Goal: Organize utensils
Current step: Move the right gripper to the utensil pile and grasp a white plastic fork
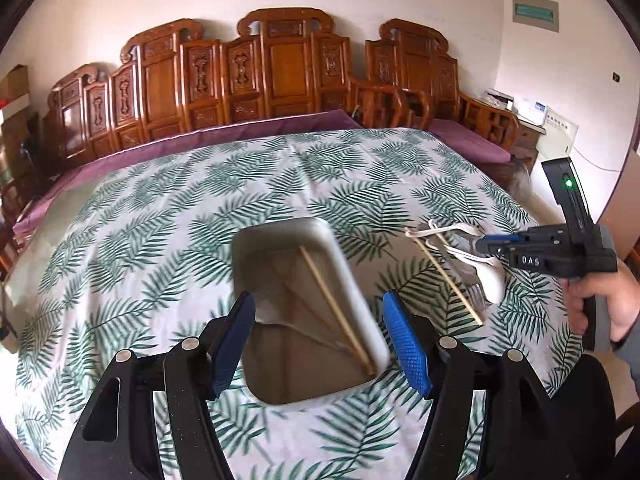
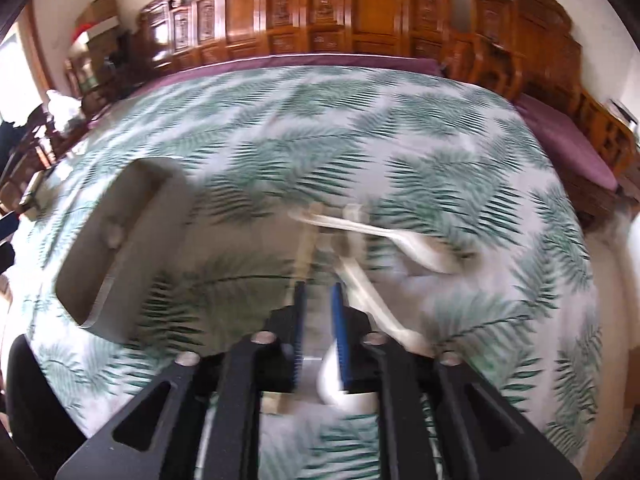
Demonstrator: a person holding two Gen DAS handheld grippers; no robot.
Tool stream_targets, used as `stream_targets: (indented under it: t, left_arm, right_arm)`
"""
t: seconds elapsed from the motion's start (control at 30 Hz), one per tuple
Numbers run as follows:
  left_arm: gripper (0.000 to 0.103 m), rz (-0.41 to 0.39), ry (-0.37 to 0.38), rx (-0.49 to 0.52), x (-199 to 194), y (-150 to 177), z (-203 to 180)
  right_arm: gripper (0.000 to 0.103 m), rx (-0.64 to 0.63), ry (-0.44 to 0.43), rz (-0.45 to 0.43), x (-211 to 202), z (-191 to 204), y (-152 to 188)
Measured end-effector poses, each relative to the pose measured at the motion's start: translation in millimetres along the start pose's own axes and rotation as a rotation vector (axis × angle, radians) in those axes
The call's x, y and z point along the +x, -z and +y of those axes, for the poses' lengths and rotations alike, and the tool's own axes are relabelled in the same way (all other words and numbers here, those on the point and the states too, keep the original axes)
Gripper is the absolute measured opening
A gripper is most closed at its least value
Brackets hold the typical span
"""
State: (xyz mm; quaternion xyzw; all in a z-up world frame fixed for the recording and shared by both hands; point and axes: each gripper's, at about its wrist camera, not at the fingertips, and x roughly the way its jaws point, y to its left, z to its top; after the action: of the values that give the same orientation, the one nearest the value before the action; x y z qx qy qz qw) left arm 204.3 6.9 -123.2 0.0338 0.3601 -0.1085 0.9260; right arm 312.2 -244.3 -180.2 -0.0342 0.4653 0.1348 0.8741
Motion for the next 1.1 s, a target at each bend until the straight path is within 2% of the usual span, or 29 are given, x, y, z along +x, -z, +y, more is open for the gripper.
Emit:
stream_targets:
  t: [0.13,0.3,0.4,0.57,0.63,0.9,1.1]
  left_arm:
    - [0.063,0.008,0.016,0.009,11.2,-4.0,-16.9]
    - [0.063,0.021,0.030,0.028,21.8,-7.8,-34.0]
    - [0.063,0.025,0.044,0.043,24.1,-10.6,-42.1]
    - [0.063,0.029,0.051,0.061,25.5,-13.2,-48.6]
    - [0.063,0.031,0.051,0.064,26.6,-14.4,-50.1]
    - [0.063,0.053,0.052,0.068,31.2,-12.4,-50.4]
    - [0.063,0.070,0.076,0.067,32.5,-17.1,-58.1]
  right_arm:
    - [0.026,-0.006,0.026,0.034,12.8,-32.6,-3.2]
    - [0.026,-0.047,0.062,0.064,33.7,-49.4,-15.0]
    - [0.032,-0.069,0.070,0.073,44.1,-51.3,-22.5]
    - [0.034,-0.063,0.042,0.083,56.6,-51.5,-33.4]
    - [0.041,-0.070,0.038,0.084,60.7,-49.5,-37.7]
    - [0.048,-0.147,0.070,0.120,79.8,-43.2,-48.4]
    - [0.049,-0.157,0.031,0.136,80.6,-46.5,-49.3]
